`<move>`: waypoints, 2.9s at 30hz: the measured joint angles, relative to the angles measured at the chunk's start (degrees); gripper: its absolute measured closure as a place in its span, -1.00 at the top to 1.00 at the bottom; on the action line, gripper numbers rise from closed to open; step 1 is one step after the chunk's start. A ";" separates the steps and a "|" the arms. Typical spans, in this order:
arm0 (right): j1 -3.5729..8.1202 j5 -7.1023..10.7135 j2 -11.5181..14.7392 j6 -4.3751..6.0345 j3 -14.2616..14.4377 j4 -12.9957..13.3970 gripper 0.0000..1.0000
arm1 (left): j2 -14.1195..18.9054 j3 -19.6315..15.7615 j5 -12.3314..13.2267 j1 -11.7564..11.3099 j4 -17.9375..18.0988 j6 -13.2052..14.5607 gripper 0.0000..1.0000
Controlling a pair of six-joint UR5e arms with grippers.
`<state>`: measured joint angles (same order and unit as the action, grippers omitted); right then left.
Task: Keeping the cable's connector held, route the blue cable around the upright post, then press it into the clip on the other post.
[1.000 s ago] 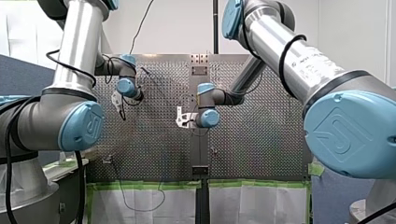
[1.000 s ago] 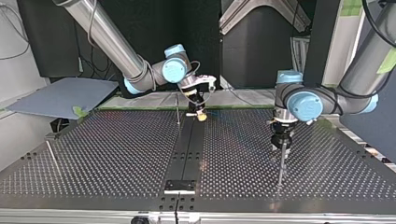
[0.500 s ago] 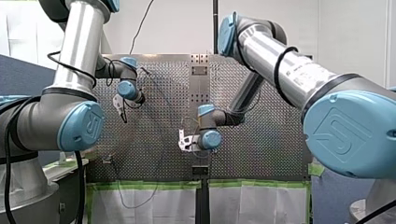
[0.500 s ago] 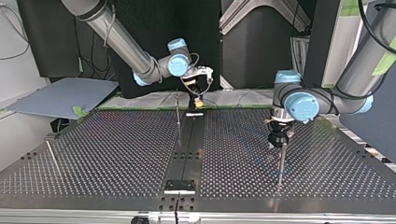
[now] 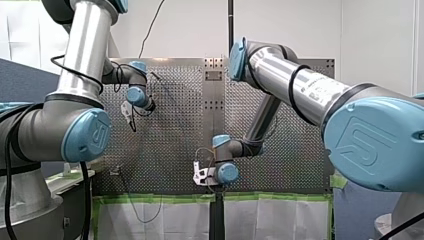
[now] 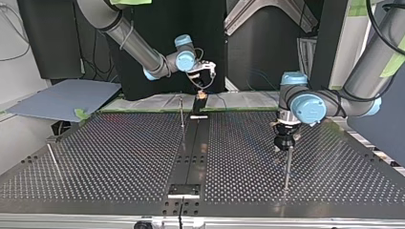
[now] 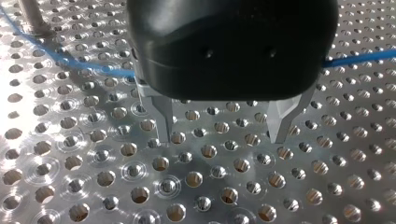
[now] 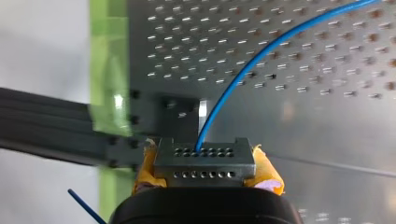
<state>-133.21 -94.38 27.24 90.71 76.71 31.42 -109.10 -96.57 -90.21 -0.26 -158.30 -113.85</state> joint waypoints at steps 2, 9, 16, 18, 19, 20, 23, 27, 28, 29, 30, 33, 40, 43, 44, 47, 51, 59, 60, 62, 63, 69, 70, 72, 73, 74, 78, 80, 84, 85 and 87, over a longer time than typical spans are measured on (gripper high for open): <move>0.02 -0.50 -1.19 0.32 0.44 0.95 -1.00 | 0.00 0.00 0.00 -0.02 0.00 -0.03 1.00; 0.83 -1.43 -4.81 3.16 3.52 4.62 -1.00 | 0.00 0.00 0.00 -0.06 0.00 -0.06 1.00; 2.21 -1.67 -5.94 4.19 6.30 8.67 -1.00 | 0.00 0.00 0.02 -0.06 0.00 -0.21 1.00; 2.59 -1.68 -6.27 4.22 6.50 9.52 -1.00 | 0.00 0.00 0.01 -0.04 -0.03 -0.24 1.00; 2.85 -1.70 -6.60 4.23 6.56 9.96 -1.00 | 0.00 0.00 0.01 -0.03 -0.04 -0.25 1.00; 3.05 -1.73 -6.91 4.25 6.59 10.24 -1.00 | 0.00 0.00 0.00 -0.02 -0.06 -0.25 1.00; 3.69 -1.88 -8.05 4.24 6.64 10.91 -1.00 | 0.00 0.00 0.00 0.00 -0.10 -0.28 1.00; 4.19 -2.03 -8.98 4.17 6.65 11.30 -1.00 | 0.00 0.00 -0.03 0.00 -0.10 -0.31 1.00; 4.30 -2.08 -9.13 4.16 6.65 11.34 -1.00 | 0.00 0.00 -0.04 0.00 -0.09 -0.31 1.00; 4.40 -2.12 -9.21 4.16 6.65 11.36 -1.00 | 0.00 0.00 -0.06 0.00 -0.09 -0.31 1.00; 4.52 -2.15 -9.29 4.15 6.65 11.37 -1.00 | 0.00 0.00 -0.06 -0.01 -0.09 -0.31 1.00; 5.03 -2.30 -9.45 4.15 6.94 11.62 -1.00 | 0.00 0.00 -0.08 -0.02 -0.09 -0.32 1.00; 6.82 -2.88 -9.56 4.16 9.04 13.70 -1.00 | 0.00 0.00 -0.09 -0.05 -0.09 -0.32 1.00; 7.41 -3.06 -9.54 4.13 9.98 14.30 -1.00 | 0.00 0.00 -0.09 -0.10 -0.09 -0.32 1.00; 7.57 -3.11 -9.52 4.11 10.30 14.52 -1.00 | 0.00 0.00 -0.09 -0.10 -0.09 -0.32 1.00; 8.09 -3.38 -9.15 3.98 11.64 15.59 -1.00 | 0.00 0.00 -0.09 -0.14 -0.09 -0.36 1.00; 8.90 -3.86 -7.48 3.86 13.88 17.74 -1.00 | 0.00 0.00 -0.09 -0.22 -0.09 -0.52 1.00; 9.53 -4.59 -2.77 1.90 18.78 22.61 -1.00 | 0.00 0.00 -0.31 -0.25 -0.10 -0.79 1.00; 9.50 -4.70 -2.37 1.70 19.28 23.06 -1.00 | 0.00 0.00 -0.32 -0.24 -0.12 -0.89 1.00; 9.41 -5.07 -1.72 1.28 20.39 23.85 -1.00 | 0.00 0.00 -0.34 -0.24 -0.15 -1.07 1.00; 9.40 -5.24 -1.55 1.14 20.85 24.17 -1.00 | 0.00 0.00 -0.36 -0.24 -0.15 -1.14 1.00; 9.72 -5.82 -0.45 0.83 24.29 27.25 -1.00 | 0.00 0.00 -0.71 -0.28 -0.17 -1.55 1.00; 9.78 -5.91 -0.02 0.82 25.06 28.01 -1.00 | 0.00 0.00 -0.75 -0.30 -0.17 -1.63 1.00; 9.82 -6.00 0.75 0.81 26.25 29.18 -1.00 | 0.00 0.00 -0.77 -0.31 -0.17 -1.71 1.00; 9.83 -6.05 1.35 0.81 27.03 29.92 -1.00 | 0.00 0.00 -0.83 -0.31 -0.17 -1.76 1.00; 9.85 -6.09 1.81 0.81 27.60 30.41 -1.00 | 0.00 0.00 -0.91 -0.32 -0.19 -1.79 1.00; 9.98 -6.16 4.08 0.83 30.05 31.51 -1.00 | 0.00 0.00 -1.66 -0.31 -0.29 -1.87 1.00; 10.05 -6.19 5.35 1.07 31.34 31.73 -1.00 | 0.00 0.00 -2.01 -0.28 -0.33 -1.89 1.00; 10.31 -6.09 7.52 1.57 33.82 32.14 -1.00 | 0.00 0.00 -2.65 -0.28 -0.62 -1.95 1.00; 10.42 -6.03 7.87 1.70 34.46 32.34 -1.00 | 0.00 0.00 -3.07 -0.27 -0.86 -1.97 1.00; 10.58 -5.82 8.13 1.91 35.09 32.77 -1.00 | 0.00 0.00 -3.66 -0.25 -1.10 -1.98 1.00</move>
<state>-122.63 -100.19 35.37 92.61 111.79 64.19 -109.10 -96.57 -93.87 -0.52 -159.40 -115.82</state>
